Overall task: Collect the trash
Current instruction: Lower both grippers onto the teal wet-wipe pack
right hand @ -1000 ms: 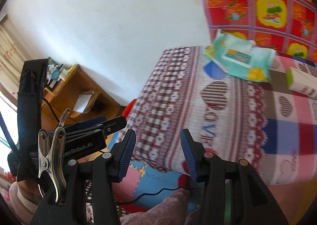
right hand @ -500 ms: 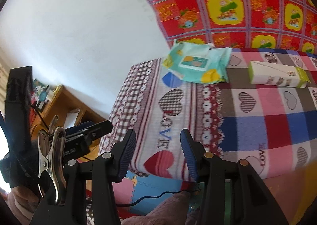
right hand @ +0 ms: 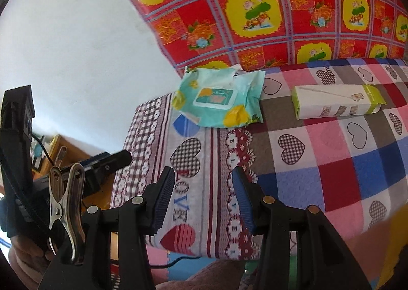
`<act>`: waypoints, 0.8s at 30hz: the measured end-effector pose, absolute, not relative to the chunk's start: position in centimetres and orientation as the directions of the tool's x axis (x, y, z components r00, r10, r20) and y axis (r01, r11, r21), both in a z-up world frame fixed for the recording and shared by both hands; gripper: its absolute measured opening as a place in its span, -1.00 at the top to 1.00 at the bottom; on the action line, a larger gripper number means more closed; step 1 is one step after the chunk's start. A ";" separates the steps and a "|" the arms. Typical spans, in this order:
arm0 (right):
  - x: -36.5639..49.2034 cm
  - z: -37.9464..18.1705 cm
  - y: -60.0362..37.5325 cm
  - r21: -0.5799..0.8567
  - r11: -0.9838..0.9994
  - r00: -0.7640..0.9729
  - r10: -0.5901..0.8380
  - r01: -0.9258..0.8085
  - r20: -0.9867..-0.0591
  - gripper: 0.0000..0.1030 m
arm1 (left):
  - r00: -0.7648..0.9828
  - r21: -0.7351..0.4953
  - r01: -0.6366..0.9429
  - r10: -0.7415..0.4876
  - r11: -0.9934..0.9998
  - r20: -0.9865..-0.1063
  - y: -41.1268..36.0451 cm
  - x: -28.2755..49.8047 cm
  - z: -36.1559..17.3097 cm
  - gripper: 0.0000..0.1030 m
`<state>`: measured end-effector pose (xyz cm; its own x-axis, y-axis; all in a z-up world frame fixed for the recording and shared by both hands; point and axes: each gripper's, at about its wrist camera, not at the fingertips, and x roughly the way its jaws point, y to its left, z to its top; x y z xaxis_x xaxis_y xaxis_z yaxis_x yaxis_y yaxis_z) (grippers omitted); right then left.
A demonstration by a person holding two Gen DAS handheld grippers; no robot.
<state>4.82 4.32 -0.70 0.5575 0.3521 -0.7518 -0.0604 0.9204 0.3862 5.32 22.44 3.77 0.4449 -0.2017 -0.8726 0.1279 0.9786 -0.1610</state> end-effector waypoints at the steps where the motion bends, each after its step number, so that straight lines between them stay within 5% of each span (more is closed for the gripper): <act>1: 5.3 -1.0 4.3 0.384 0.922 0.552 0.348 -0.053 -0.758 0.06 | 0.441 -0.164 0.128 -0.204 0.978 -0.874 22.5 5.9 3.5 -0.10; 24: 16.5 -7.1 2.9 0.349 0.931 0.489 0.258 0.104 -0.833 0.06 | 0.429 -0.119 0.245 -0.218 0.962 -0.876 20.6 20.2 -2.1 -0.10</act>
<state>16.48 2.88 -7.07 0.4887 0.2580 -0.8335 0.1042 0.9312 0.3494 20.16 20.59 -2.11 0.4294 -0.2177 -0.8765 0.2446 0.9623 -0.1191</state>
